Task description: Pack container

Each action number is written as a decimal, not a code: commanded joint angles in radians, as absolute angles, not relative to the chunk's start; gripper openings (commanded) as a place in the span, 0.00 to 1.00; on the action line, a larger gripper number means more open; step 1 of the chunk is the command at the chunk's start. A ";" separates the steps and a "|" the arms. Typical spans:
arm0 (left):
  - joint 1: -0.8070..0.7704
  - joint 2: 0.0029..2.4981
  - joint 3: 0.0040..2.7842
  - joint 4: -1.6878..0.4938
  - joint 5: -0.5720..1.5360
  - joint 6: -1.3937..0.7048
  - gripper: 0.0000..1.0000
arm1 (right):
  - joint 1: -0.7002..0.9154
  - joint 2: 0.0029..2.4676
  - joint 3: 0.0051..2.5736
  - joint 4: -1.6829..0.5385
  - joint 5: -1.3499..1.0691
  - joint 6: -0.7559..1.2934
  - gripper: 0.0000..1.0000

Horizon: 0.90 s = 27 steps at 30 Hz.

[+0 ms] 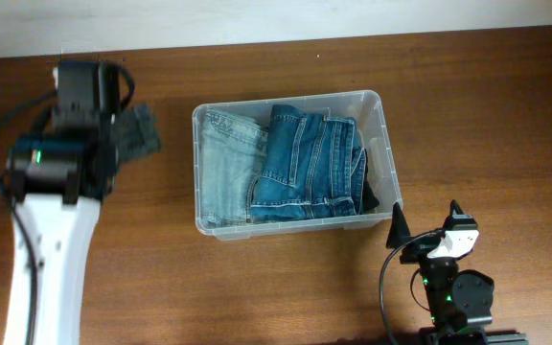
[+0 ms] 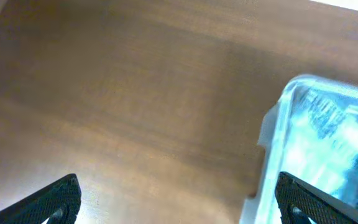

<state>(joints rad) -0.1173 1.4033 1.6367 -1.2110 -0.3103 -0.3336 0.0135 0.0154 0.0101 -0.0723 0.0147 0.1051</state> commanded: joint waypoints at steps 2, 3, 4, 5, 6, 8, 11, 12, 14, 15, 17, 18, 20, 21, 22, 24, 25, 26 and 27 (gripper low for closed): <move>-0.115 1.242 1.415 -1.204 -0.311 -0.329 0.99 | 0.004 0.004 0.006 -0.080 0.031 0.109 0.99; -0.115 1.200 1.350 -1.196 -0.311 -0.329 0.99 | 0.004 0.004 0.006 -0.080 0.031 0.109 0.99; -0.115 1.156 1.282 -1.179 -0.311 -0.329 0.99 | 0.004 0.004 0.006 -0.080 0.031 0.109 0.99; -0.115 1.116 1.219 -1.161 -0.311 -0.329 0.99 | 0.004 0.004 0.006 -0.080 0.031 0.109 0.99; -0.115 1.068 1.143 -1.134 -0.310 -0.329 0.99 | 0.004 0.004 0.006 -0.080 0.031 0.109 0.99; -0.115 0.987 1.016 -1.081 -0.306 -0.329 0.99 | 0.004 0.004 0.006 -0.080 0.031 0.109 0.99; -0.115 0.854 0.818 -0.983 -0.275 -0.329 0.99 | 0.004 0.003 0.006 -0.080 0.031 0.109 0.99; -0.115 0.812 0.758 -0.944 -0.265 -0.329 0.99 | 0.004 0.004 0.006 -0.080 0.031 0.108 0.99; -0.115 0.738 0.652 -0.851 -0.243 -0.329 0.99 | 0.004 0.004 0.006 -0.080 0.031 0.108 0.98; -0.115 0.706 0.606 -0.801 -0.231 -0.329 0.99 | 0.004 0.004 0.006 -0.080 0.031 0.109 0.98; -0.115 0.651 0.525 -0.696 -0.220 -0.329 1.00 | 0.004 0.004 0.006 -0.080 0.031 0.109 0.99; -0.115 0.626 0.490 -0.646 -0.209 -0.329 0.99 | 0.004 0.004 0.006 -0.080 0.031 0.109 0.99; -0.115 0.582 0.429 -0.554 -0.190 -0.329 0.99 | 0.004 0.004 0.006 -0.080 0.031 0.108 0.99; -0.115 0.562 0.404 -0.513 -0.181 -0.329 0.99 | 0.004 0.004 0.006 -0.080 0.031 0.109 0.98; -0.115 0.542 0.377 -0.468 -0.177 -0.329 0.99 | 0.004 0.003 0.006 -0.080 0.031 0.109 0.99; -0.115 0.506 0.327 -0.377 -0.168 -0.329 0.99 | 0.004 0.004 0.006 -0.080 0.031 0.109 0.99; -0.115 0.490 0.303 -0.333 -0.164 -0.328 0.99 | 0.004 0.004 0.006 -0.080 0.031 0.109 0.99; -0.115 0.474 0.279 -0.289 -0.159 -0.328 0.99 | 0.004 0.004 0.006 -0.080 0.031 0.109 0.99; -0.115 0.458 0.255 -0.247 -0.155 -0.328 0.99 | 0.004 0.004 0.006 -0.080 0.031 0.109 0.99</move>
<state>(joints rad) -0.1165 0.5007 0.3149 -0.3111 -0.1890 -0.3332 0.0132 0.0124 0.0101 -0.0723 0.0181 0.1051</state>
